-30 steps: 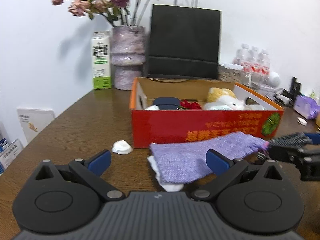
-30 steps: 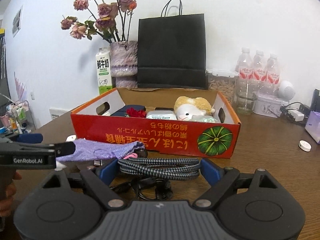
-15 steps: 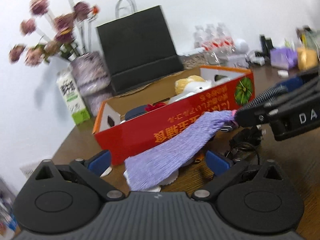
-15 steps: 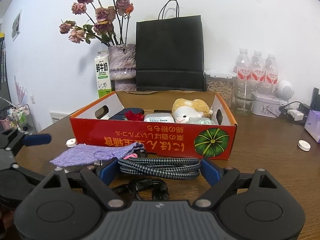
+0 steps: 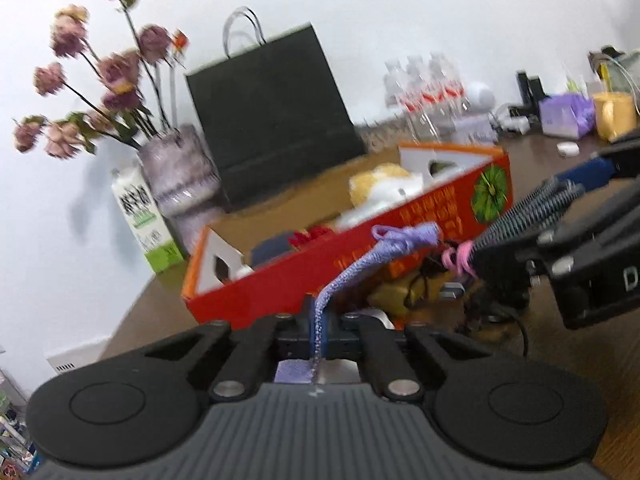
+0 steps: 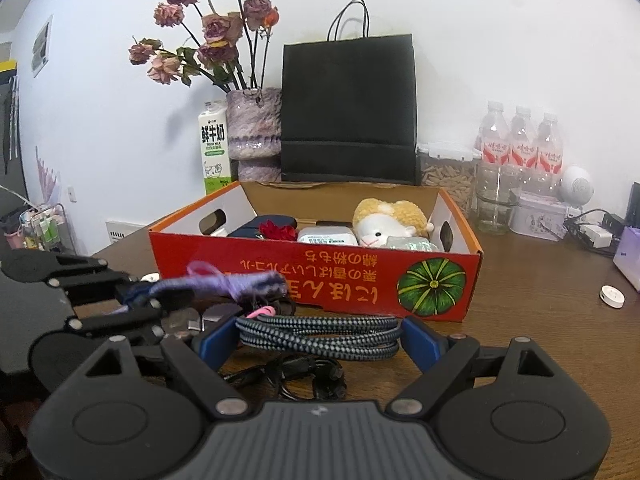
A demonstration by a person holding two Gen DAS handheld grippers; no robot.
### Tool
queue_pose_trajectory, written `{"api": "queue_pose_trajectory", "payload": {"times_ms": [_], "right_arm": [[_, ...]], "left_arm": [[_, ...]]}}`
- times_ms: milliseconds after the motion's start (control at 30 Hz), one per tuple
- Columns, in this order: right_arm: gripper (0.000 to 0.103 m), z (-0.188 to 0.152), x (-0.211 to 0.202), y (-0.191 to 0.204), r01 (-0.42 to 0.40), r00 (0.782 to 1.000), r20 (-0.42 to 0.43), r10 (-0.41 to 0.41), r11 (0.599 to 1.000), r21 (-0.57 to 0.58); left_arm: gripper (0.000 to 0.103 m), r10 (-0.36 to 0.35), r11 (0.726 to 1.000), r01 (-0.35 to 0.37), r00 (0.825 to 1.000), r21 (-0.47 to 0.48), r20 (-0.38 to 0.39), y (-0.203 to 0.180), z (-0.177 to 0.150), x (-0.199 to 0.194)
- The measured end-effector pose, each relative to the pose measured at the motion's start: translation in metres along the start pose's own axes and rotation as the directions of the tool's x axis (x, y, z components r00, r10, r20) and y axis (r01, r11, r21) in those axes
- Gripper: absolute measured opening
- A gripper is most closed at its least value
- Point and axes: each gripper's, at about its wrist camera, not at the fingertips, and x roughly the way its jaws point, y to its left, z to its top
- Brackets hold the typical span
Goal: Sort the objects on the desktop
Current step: 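Lift the purple pouch and braided cable over the box with both tools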
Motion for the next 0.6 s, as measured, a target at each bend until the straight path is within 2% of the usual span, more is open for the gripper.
{"api": "queue_pose_trajectory", "payload": {"times_ms": [300, 600], "right_arm": [[0.087, 0.01, -0.012, 0.006, 0.006, 0.998, 0.068, -0.005, 1.0, -0.016], [0.087, 0.039, -0.018, 0.006, 0.025, 0.99, 0.139, -0.021, 0.999, -0.023]], "left_arm": [[0.003, 0.059, 0.998, -0.055, 0.995, -0.043, 0.084, 0.012, 0.017, -0.021], [0.003, 0.099, 0.993, -0.087, 0.982, -0.078, 0.161, 0.03, 0.043, -0.029]]}}
